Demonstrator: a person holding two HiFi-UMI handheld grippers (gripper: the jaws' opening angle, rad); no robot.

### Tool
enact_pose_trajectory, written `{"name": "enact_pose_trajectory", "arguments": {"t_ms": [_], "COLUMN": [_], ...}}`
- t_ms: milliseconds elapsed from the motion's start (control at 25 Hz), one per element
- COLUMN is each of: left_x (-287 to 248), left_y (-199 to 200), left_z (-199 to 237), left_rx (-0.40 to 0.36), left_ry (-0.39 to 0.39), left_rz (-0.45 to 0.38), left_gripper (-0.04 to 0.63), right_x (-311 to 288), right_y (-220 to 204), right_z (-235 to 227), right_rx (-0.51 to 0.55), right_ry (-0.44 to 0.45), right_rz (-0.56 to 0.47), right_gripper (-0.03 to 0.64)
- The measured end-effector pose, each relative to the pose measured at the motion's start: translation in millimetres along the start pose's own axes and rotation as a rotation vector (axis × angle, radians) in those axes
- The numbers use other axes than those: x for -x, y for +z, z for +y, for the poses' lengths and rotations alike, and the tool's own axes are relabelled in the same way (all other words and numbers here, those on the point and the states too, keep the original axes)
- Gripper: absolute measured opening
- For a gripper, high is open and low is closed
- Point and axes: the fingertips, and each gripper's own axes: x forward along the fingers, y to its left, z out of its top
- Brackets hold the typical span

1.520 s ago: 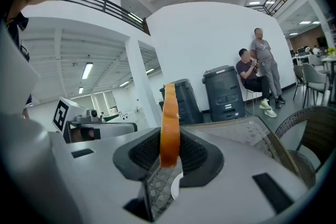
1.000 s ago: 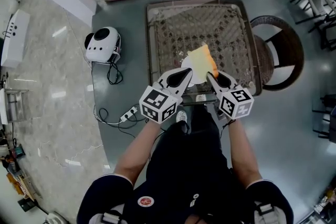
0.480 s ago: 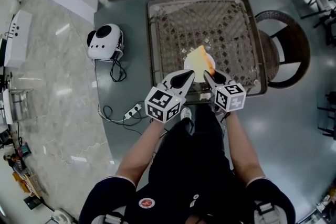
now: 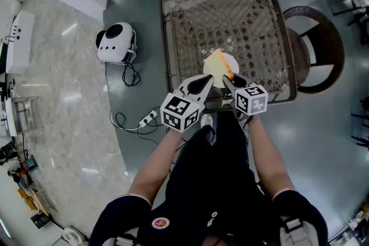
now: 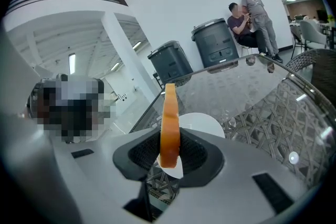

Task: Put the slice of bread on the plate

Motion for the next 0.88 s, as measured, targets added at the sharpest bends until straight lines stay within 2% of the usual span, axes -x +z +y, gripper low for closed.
{"name": "enact_pose_trajectory", "arguments": {"t_ms": [640,880], "left_x": [-1.2,-10.1], "left_y": [-8.6,-13.0], "left_z": [0.1,-6.3], "left_rx": [0.025,0.028], "left_ry": [0.011,0.001], "left_rz": [0.022,0.034], "left_gripper": [0.006,0.006], "right_x": [-7.7,-8.6], "right_y": [-12.4,-13.0], "right_z": [-19.4,-28.2], "right_rx": [-0.022,0.030], "right_ry": [0.008,-0.055], "right_rz": [0.041,0.029], "right_gripper": [0.097,0.114]}}
